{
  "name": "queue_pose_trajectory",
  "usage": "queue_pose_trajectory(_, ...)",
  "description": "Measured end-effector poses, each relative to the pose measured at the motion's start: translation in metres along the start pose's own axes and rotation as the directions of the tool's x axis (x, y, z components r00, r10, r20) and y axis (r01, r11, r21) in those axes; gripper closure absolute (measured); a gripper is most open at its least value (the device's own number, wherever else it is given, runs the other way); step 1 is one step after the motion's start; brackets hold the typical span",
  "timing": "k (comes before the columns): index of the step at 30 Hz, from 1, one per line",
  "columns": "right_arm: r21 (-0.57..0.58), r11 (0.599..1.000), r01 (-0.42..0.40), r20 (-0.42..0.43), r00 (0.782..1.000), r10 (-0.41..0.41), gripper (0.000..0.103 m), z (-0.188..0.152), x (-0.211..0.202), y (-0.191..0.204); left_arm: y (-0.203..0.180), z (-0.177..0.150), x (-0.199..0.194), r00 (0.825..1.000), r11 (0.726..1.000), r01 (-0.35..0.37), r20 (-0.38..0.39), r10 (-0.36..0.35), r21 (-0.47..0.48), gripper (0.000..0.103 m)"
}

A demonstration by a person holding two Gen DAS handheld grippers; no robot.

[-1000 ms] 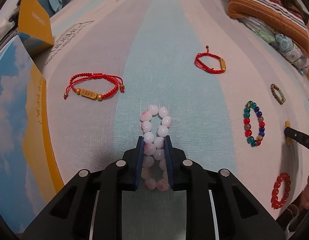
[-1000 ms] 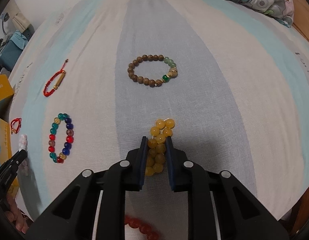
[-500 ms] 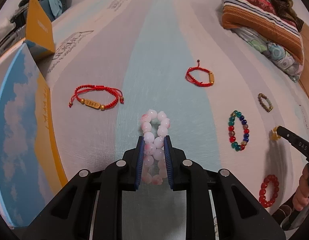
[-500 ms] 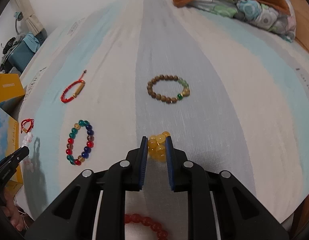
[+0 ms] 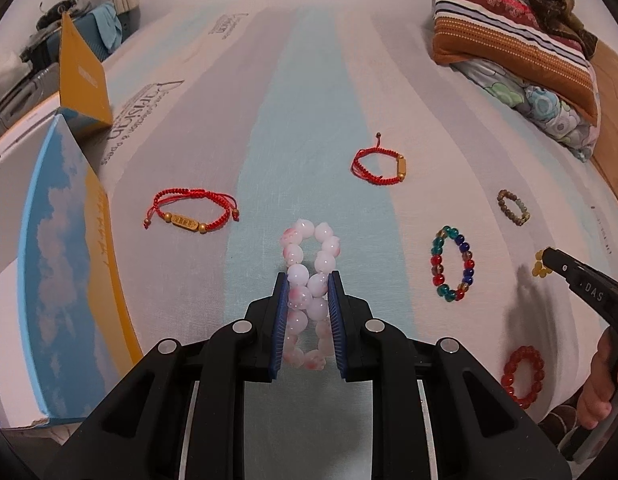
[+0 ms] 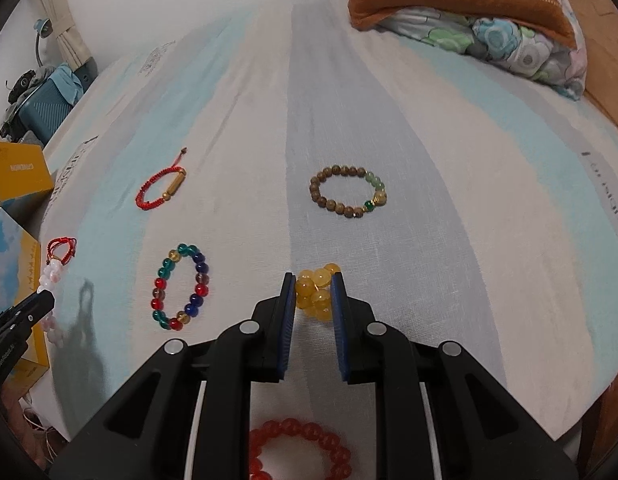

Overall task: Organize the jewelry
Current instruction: 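Carry both held bracelets over to the white cardboard box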

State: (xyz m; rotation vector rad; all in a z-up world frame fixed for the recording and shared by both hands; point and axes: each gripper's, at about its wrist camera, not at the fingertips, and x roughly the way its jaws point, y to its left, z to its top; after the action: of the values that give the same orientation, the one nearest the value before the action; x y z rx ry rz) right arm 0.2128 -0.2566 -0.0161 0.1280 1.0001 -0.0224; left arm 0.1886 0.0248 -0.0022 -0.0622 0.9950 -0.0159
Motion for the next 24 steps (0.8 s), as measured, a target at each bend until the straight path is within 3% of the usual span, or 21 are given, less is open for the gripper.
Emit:
queue_pose_trajectory(14, -0.043, 0.999, -0.007, 0.039, 0.999, 0.008, 0.086, 0.002, -0.046, 0.042, -0.002, 0.005, -0.052, 0.998, 1.0, 0.008, 0.058, -0.008, 0.004, 0.084)
queue_pose_trajectory(24, -0.092, 0.995, -0.023, 0.087, 0.996, 0.031, 0.086, 0.011, -0.084, 0.088, 0.018, 0.011, -0.087, 0.995, 1.0, -0.003, 0.095, 0.005, -0.029, 0.084)
